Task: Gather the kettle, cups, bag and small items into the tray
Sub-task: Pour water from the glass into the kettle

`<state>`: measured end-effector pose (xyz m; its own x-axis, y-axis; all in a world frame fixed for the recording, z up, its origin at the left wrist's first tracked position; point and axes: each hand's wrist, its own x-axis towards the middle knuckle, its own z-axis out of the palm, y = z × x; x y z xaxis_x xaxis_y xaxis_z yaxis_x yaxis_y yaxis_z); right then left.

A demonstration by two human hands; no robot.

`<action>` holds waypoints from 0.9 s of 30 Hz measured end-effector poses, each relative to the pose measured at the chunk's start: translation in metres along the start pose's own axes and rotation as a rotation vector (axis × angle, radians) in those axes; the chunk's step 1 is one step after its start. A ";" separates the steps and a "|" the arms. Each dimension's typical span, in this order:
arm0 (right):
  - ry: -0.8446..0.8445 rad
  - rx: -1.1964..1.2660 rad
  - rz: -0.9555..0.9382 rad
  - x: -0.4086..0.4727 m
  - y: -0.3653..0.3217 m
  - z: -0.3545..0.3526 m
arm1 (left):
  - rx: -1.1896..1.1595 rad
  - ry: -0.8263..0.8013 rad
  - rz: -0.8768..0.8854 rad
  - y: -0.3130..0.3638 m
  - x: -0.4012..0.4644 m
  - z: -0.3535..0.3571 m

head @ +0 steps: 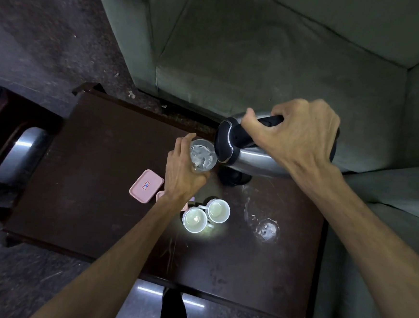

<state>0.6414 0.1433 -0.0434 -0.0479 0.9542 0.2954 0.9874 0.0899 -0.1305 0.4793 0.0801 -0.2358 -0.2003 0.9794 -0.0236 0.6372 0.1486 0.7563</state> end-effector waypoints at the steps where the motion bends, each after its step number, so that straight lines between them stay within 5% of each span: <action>1: 0.000 0.002 0.000 0.000 0.000 0.000 | 0.000 -0.001 0.003 0.000 0.000 0.000; 15: 0.001 0.043 0.044 -0.004 0.004 0.002 | -0.035 0.022 0.034 0.003 0.002 0.001; 27: 0.062 0.333 0.480 -0.031 0.036 -0.004 | -0.076 0.075 0.059 0.021 0.007 -0.010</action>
<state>0.6787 0.1161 -0.0530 0.4116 0.8928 0.1830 0.7954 -0.2539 -0.5504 0.4835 0.0882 -0.2133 -0.2213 0.9728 0.0691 0.5920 0.0777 0.8022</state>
